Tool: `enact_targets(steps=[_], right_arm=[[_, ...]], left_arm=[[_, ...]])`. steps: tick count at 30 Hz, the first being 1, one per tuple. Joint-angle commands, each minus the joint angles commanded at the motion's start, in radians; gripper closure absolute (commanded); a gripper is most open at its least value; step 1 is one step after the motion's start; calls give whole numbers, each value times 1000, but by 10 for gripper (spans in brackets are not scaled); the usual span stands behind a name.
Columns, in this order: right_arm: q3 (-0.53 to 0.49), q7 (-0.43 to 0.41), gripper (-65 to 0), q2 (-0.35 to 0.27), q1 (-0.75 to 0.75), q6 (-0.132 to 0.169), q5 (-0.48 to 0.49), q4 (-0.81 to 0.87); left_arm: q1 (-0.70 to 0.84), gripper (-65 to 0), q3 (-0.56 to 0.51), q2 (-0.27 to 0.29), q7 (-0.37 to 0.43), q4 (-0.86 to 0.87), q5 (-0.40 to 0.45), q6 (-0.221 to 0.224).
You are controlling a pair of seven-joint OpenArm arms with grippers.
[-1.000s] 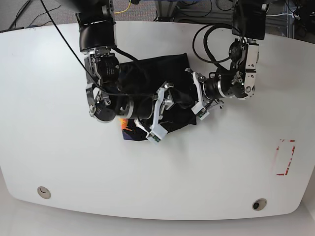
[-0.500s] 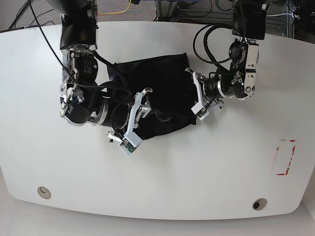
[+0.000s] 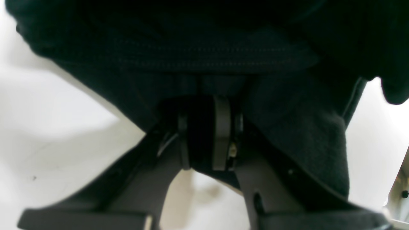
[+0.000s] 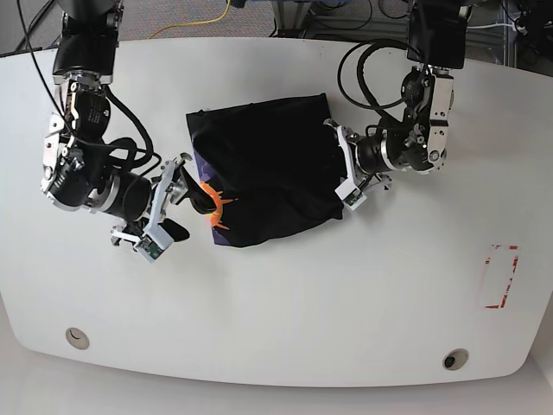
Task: Layout the t-shirt on the table in an organized manner, then fold the t-shirt properly
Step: 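Fold the shirt end with the right gripper toward the left gripper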
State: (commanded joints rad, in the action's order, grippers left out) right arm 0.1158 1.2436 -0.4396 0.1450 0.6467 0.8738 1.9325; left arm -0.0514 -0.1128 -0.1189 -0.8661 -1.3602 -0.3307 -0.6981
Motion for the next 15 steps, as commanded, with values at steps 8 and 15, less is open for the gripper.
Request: enact_targets(steps=[8, 15], right_arm=[[-5, 0, -152, 23, -92, 6, -86, -11], [-52, 0, -170, 97, -149, 6, -130, 8]], left_arm=[[2, -82, 2, 0, 0, 0, -2, 0], [2, -82, 5, 0, 0, 0, -3, 0]])
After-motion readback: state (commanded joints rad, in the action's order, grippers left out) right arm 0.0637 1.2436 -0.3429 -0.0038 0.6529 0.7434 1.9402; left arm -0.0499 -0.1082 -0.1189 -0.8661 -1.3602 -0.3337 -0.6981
